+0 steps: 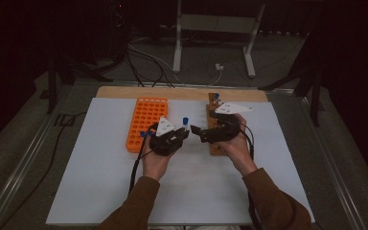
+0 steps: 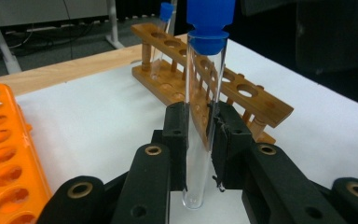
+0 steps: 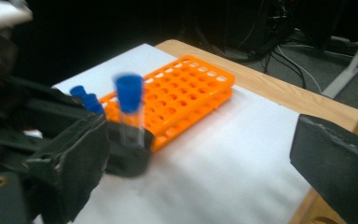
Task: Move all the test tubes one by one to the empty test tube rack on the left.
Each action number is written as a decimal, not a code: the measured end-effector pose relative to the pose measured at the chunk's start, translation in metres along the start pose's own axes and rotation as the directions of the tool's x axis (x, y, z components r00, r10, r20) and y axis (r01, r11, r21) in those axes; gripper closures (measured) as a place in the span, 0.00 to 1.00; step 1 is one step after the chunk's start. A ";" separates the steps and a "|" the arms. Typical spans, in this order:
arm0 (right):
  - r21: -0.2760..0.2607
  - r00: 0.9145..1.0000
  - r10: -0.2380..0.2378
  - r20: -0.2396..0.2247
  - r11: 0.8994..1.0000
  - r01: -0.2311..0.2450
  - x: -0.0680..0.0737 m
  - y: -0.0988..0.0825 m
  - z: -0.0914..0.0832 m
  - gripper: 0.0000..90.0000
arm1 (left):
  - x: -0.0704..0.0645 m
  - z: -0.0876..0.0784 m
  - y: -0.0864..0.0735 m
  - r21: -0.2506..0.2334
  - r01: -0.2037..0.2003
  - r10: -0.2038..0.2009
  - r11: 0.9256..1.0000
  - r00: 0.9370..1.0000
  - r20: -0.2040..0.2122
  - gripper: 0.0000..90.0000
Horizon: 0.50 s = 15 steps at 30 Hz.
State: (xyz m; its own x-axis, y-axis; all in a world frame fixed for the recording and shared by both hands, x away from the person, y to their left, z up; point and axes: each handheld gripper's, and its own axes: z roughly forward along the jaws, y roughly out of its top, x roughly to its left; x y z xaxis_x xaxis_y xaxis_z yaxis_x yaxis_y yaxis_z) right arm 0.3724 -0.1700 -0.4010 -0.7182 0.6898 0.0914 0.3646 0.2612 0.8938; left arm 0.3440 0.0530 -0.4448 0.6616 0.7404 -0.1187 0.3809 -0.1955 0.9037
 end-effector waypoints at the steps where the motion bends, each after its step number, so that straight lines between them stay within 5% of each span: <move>1: 0.003 1.000 -0.005 0.008 1.000 0.005 -0.001 -0.001 0.000 0.04 | 0.001 -0.002 0.000 -0.001 0.001 -0.001 1.000 1.000 0.001 0.87; 15: 0.010 0.997 -0.009 0.074 1.000 0.008 -0.014 -0.013 -0.004 0.00 | 0.010 -0.026 -0.002 -0.031 0.019 -0.018 0.999 0.999 0.032 0.87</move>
State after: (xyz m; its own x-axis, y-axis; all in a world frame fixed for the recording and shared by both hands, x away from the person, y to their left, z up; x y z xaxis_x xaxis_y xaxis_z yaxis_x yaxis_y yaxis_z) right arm 0.3754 -0.1862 -0.4124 -0.6756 0.7355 0.0509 0.3650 0.2737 0.8899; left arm 0.3335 0.0777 -0.4369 0.6750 0.7229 -0.1477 0.3730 -0.1616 0.9136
